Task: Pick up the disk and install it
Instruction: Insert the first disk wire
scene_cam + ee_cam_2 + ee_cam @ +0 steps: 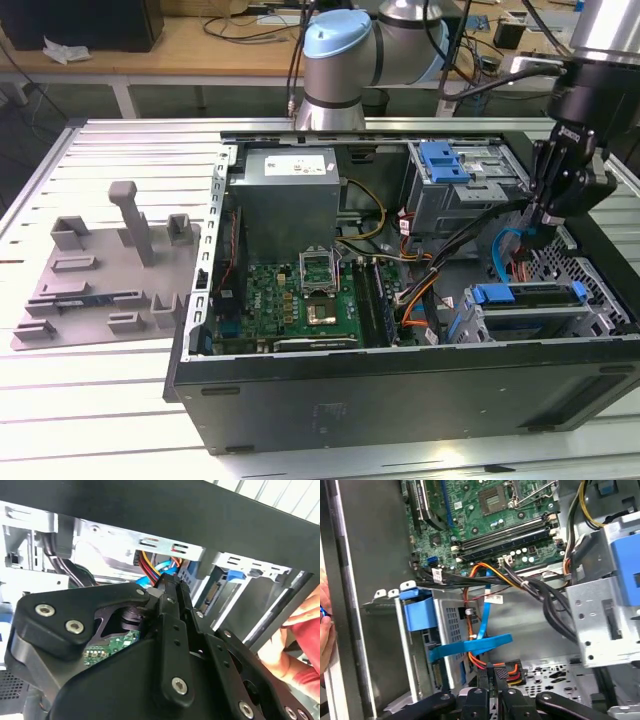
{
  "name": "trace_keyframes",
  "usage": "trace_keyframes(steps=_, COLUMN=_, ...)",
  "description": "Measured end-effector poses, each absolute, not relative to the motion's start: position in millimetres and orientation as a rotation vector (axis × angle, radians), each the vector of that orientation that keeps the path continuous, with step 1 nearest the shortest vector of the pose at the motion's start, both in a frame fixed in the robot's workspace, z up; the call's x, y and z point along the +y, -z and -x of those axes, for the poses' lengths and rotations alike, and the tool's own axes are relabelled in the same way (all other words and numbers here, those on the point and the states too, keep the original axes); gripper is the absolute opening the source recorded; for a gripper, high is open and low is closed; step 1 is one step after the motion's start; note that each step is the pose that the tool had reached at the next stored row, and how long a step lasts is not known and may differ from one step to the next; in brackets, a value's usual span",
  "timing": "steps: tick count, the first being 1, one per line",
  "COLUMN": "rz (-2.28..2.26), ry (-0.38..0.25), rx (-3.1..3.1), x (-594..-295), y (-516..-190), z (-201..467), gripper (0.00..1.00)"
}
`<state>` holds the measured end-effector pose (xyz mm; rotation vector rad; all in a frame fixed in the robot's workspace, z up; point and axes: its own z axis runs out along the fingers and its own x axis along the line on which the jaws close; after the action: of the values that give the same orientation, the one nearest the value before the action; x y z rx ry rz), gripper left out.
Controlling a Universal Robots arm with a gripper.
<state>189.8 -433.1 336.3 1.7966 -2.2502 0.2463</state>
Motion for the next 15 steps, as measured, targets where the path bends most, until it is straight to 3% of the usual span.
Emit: trace_keyframes(steps=15, rz=-1.850, ry=-0.126, rx=-2.305, x=-468, y=-349, z=-190, gripper=0.16)
